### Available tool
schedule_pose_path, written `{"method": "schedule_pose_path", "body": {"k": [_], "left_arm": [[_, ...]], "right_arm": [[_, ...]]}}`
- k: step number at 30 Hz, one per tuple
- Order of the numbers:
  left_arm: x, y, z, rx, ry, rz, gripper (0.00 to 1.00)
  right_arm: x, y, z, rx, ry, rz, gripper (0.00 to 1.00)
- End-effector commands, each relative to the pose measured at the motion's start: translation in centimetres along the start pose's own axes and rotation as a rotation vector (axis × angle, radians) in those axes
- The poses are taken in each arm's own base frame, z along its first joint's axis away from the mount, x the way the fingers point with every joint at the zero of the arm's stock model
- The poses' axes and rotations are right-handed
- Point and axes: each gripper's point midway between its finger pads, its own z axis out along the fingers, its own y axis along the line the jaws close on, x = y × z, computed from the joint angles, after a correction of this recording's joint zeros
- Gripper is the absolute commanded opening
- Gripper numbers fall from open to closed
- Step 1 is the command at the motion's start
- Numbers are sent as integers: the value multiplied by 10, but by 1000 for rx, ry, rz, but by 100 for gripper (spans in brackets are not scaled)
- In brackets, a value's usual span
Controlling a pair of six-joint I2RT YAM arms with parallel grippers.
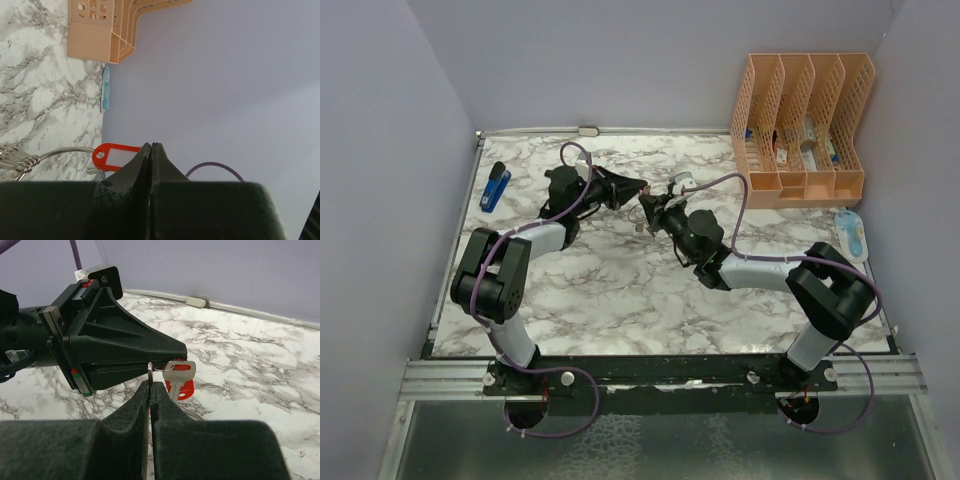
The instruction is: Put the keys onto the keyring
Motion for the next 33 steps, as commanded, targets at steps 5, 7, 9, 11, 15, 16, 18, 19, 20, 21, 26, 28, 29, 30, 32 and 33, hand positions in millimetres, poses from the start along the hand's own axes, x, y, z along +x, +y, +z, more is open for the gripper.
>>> {"method": "schedule_pose_path", "body": {"k": [5, 7, 9, 11, 15, 16, 18, 19, 20, 21, 26, 28, 29, 30, 32, 33], "left_arm": [[11, -18, -3, 36, 30, 56, 0], [10, -17, -3, 33, 24, 61, 0], [10, -16, -2, 30, 22, 63, 0], [9, -16, -2, 30, 19, 64, 0], [8, -16, -1, 26, 13, 62, 0], [7, -16, -1, 28, 12, 64, 0], [8, -17, -1, 28, 14, 64, 0], [8, -17, -1, 29, 15, 64, 0], [8, -17, -2, 29, 17, 63, 0], [9, -17, -2, 28, 20, 62, 0], [10, -17, -2, 27, 23, 59, 0], [10, -16, -2, 27, 25, 60, 0], [10, -17, -2, 27, 26, 61, 0], [10, -17, -2, 27, 26, 59, 0], [11, -16, -2, 27, 28, 58, 0], [10, -16, -2, 28, 28, 58, 0]], "right_arm": [[-23, 1, 1, 2, -57, -18, 1], [-32, 8, 1, -37, -74, -15, 1], [-40, 14, 0, -68, -86, -13, 1], [-46, 19, -2, -91, -97, -11, 1], [-56, 22, -6, -112, -103, -10, 1], [-57, 22, -7, -109, -102, -12, 1], [-56, 18, -8, -91, -99, -21, 1], [-54, 16, -8, -80, -94, -26, 1], [-52, 15, -8, -76, -90, -28, 1], [-51, 14, -8, -71, -87, -30, 1], [-43, 11, -6, -60, -73, -40, 1], [-42, 10, -5, -50, -73, -46, 1], [-41, 8, -4, -44, -71, -50, 1], [-40, 7, -4, -38, -69, -53, 1], [-37, 5, -3, -29, -62, -60, 1], [-35, 4, -2, -23, -55, -64, 1]]}}
